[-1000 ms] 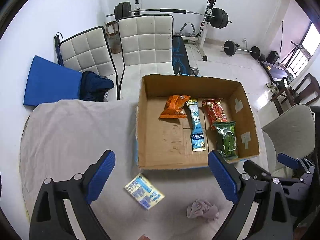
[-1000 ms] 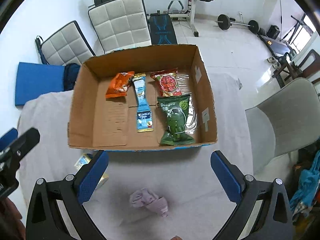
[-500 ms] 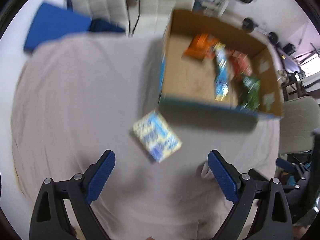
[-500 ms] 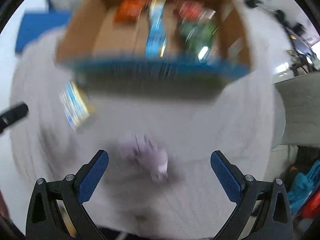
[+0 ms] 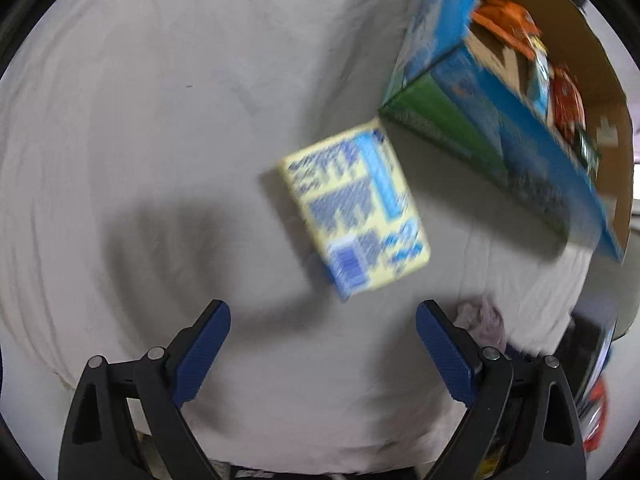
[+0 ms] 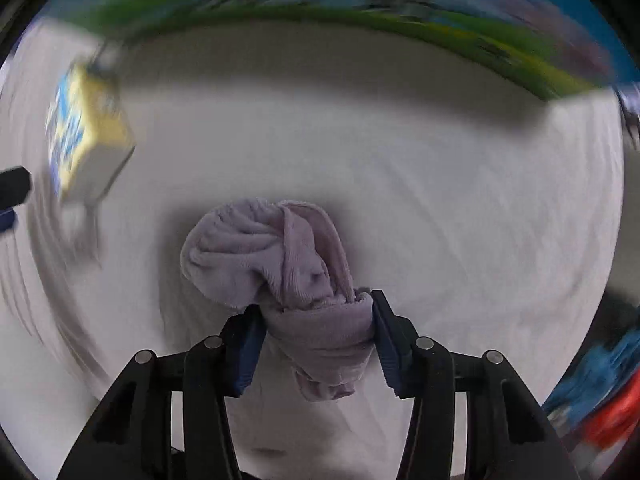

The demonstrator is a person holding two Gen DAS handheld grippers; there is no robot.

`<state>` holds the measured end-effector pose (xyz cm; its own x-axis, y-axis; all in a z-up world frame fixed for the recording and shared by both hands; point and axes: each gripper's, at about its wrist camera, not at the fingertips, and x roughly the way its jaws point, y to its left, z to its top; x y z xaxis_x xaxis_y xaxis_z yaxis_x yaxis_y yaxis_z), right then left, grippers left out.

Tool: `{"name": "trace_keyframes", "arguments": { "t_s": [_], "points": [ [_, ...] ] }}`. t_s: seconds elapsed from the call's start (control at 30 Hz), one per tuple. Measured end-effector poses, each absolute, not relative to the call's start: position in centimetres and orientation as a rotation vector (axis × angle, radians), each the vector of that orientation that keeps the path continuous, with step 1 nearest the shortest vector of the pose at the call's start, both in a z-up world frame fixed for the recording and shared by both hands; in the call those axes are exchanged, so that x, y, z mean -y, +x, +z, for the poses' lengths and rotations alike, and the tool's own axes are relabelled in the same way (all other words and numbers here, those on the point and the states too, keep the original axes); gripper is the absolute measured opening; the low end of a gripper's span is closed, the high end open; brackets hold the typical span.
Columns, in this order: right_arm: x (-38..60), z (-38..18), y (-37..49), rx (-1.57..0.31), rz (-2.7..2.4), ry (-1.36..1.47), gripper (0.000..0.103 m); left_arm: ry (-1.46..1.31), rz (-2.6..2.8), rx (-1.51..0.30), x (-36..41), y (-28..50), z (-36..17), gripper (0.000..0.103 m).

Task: Organize soft objects
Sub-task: 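Grasp the yellow milk carton with the left tool while the right tool grasps the lilac cloth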

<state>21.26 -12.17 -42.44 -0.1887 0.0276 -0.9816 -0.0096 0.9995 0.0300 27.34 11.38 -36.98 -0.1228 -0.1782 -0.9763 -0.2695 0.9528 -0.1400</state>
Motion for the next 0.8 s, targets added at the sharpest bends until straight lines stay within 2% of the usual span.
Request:
{"name": "trace_keyframes", "arguments": {
  "t_s": [0.2, 0.27, 0.33, 0.37, 0.4, 0.43, 0.6, 0.77, 0.8],
  "points": [
    [17.9, -41.0, 21.3, -1.703, -0.157, 0.248, 0.052, -0.451, 0.085, -1.758, -10.2, 30.7, -40.3, 0.095],
    [18.5, -41.4, 20.9, -1.726, -0.138, 0.322, 0.055, -0.421, 0.101, -1.768, -9.6, 31.4, -41.2, 0.095],
    [18.7, -41.7, 20.7, -1.751, -0.080, 0.393, 0.065, -0.354, 0.104, -1.755, -9.0, 31.9, -41.9, 0.094],
    [18.8, -41.5, 20.6, -1.752, -0.053, 0.401, 0.069, -0.313, 0.099, -1.741, -8.6, 32.0, -42.1, 0.083],
    [18.9, -41.2, 20.6, -1.740, -0.041, 0.388, 0.078, -0.269, 0.087, -1.729, -8.2, 32.1, -42.2, 0.074],
    [19.0, -40.7, 20.7, -1.726, -0.037, 0.358, 0.081, -0.226, 0.079, -1.715, -7.8, 32.0, -42.2, 0.073],
    [17.7, -39.1, 22.1, -1.680, 0.013, 0.122, 0.081, -0.060, -0.009, -1.686, -5.8, 29.9, -41.9, 0.063],
    [14.8, -41.2, 23.4, -1.735, 0.112, -0.010, 0.081, -0.010, -0.086, -1.714, -3.8, 25.3, -41.5, 0.062],
    [14.7, -42.2, 23.5, -1.760, 0.106, 0.011, 0.077, -0.017, -0.096, -1.721, -3.4, 24.6, -41.6, 0.062]
  ]
}}
